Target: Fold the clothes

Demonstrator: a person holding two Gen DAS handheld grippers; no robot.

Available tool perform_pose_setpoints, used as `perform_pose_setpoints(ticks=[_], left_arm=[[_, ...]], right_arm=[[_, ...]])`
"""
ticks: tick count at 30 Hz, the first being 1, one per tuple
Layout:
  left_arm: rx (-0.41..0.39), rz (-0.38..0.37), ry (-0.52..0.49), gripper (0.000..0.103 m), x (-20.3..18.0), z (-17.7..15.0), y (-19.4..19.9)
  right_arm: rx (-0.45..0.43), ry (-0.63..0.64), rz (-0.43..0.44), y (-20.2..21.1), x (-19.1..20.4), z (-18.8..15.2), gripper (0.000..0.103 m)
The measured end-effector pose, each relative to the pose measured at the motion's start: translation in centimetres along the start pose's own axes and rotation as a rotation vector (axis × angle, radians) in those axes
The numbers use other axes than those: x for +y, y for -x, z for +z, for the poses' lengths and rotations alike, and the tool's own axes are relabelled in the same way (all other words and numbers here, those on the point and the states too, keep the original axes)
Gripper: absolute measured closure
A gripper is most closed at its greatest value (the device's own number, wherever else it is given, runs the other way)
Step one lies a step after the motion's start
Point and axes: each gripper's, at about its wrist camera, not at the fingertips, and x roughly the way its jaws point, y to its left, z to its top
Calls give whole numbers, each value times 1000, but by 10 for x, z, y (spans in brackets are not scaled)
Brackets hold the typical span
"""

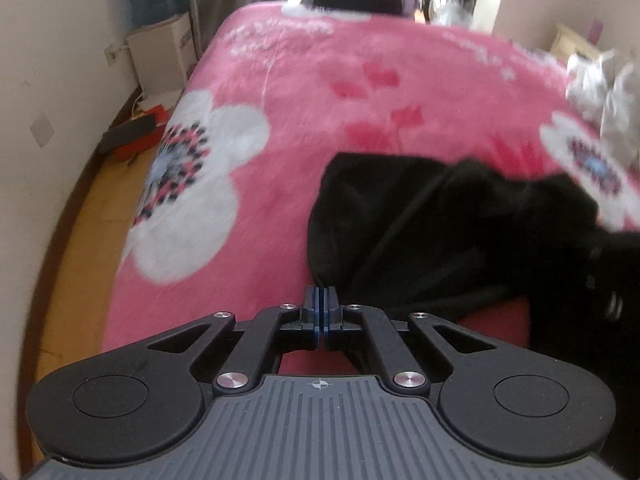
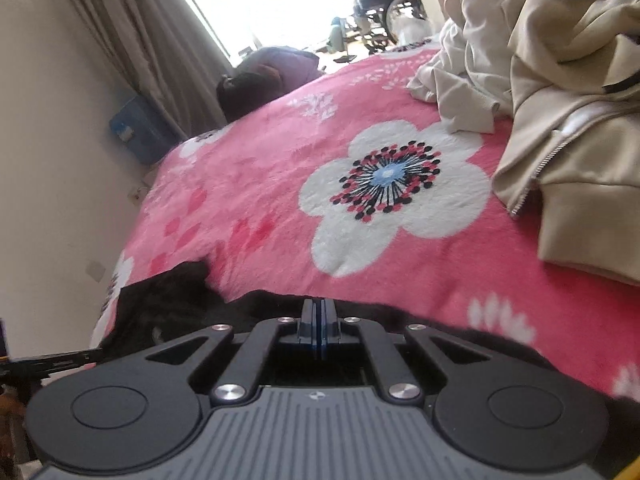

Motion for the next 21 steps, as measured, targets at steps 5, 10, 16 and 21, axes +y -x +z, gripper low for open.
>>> perform_pose_setpoints(ticks=[5, 10, 16, 21], left_arm=[[137, 27, -142, 101, 10, -26, 14], [140, 88, -214, 98, 34, -29, 46], [-4, -70, -215, 81, 16, 15, 55], [-116, -355, -356, 56, -64, 58, 27]], right_arm=[[42, 32, -23, 22, -1, -19, 100], [77, 63, -35, 33, 0, -39, 100], [148, 73, -47, 19, -1, -58, 100], [187, 122, -64, 18, 4, -69, 100]])
